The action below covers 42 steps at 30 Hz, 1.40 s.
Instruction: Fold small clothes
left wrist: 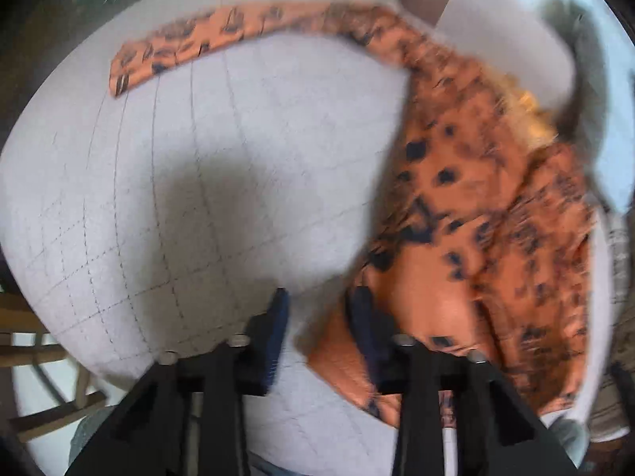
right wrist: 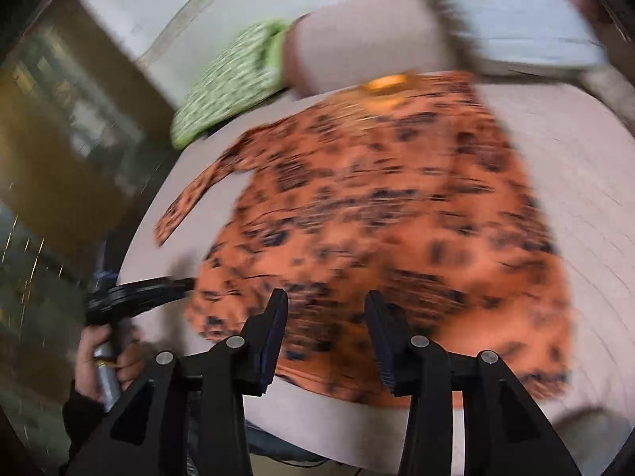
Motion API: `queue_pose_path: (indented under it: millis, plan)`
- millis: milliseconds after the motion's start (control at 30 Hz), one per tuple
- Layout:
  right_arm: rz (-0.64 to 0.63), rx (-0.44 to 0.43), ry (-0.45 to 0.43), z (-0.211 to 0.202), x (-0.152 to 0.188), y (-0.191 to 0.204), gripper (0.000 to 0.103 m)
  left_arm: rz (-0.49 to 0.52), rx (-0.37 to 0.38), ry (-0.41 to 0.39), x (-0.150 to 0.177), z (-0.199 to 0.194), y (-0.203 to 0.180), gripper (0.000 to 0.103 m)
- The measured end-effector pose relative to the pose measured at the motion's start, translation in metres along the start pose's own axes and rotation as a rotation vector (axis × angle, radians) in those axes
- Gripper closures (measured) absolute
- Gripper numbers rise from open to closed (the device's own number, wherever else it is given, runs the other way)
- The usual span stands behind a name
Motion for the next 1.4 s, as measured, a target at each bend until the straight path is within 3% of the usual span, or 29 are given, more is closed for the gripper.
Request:
queue_pose_path:
  millis: [167, 333, 400, 433, 533, 633, 733, 833, 867, 900, 1000, 1133, 1233, 1400]
  plan:
    - [-0.130, -0.055, 0.082, 0.056, -0.018, 0.063, 0.060, -0.002, 0.040, -0.038, 0.006, 0.006, 0.002, 0.081]
    - [-0.140, -0.100, 0.152, 0.113, -0.038, 0.095, 0.060, 0.030, 0.041, -0.058, 0.007, 0.013, -0.004, 0.081]
    - [-0.124, -0.109, 0.172, 0.132, -0.043, 0.104, 0.060, 0.057, 0.069, -0.049, 0.011, 0.006, -0.008, 0.101]
    - [-0.117, -0.110, 0.181, 0.139, -0.044, 0.107, 0.060, 0.058, 0.085, -0.038, 0.012, 0.006, -0.008, 0.101]
    - [-0.092, -0.113, 0.188, 0.153, -0.048, 0.112, 0.060, -0.031, 0.093, -0.110, 0.010, -0.018, 0.013, 0.101]
    - [-0.104, -0.109, 0.185, 0.158, -0.051, 0.114, 0.060, -0.130, 0.033, -0.155, 0.008, -0.031, 0.041, 0.103]
    - [-0.094, -0.103, 0.201, 0.164, -0.052, 0.111, 0.060, -0.238, 0.177, -0.124, 0.006, -0.022, 0.061, 0.103]
    - [-0.068, -0.129, 0.198, 0.164, -0.055, 0.111, 0.060, -0.292, 0.294, -0.180, -0.004, -0.031, 0.075, 0.095]
    - [-0.066, -0.145, 0.193, 0.163, -0.055, 0.113, 0.060, -0.310, 0.283, -0.189, -0.010, -0.033, 0.082, 0.087]
    - [-0.067, -0.152, 0.191, 0.162, -0.056, 0.114, 0.060, -0.326, 0.285, -0.192, -0.018, -0.035, 0.089, 0.073]
    - [-0.080, -0.168, 0.186, 0.160, -0.056, 0.120, 0.060, -0.392, 0.340, -0.246, -0.051, -0.035, 0.112, 0.055]
    - [-0.079, -0.207, 0.174, 0.159, -0.056, 0.125, 0.059, -0.530, 0.372, -0.272, -0.100, -0.013, 0.156, 0.053]
    - [-0.083, -0.233, 0.171, 0.159, -0.055, 0.128, 0.059, -0.642, 0.282, -0.265, -0.131, 0.016, 0.196, 0.053]
    - [-0.120, -0.245, 0.173, 0.163, -0.049, 0.131, 0.058, -0.779, 0.309, -0.182, -0.153, 0.059, 0.229, 0.053]
Point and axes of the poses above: each gripper's, at about its wrist camera, not at the fingertips, and z roughly the way its jaws point, y to its left, x to its underside, the point moved 2 cm from there along z, roughly the way its jaws point, and after that the axes turned 1 degree about x, right-handed, at the moved point
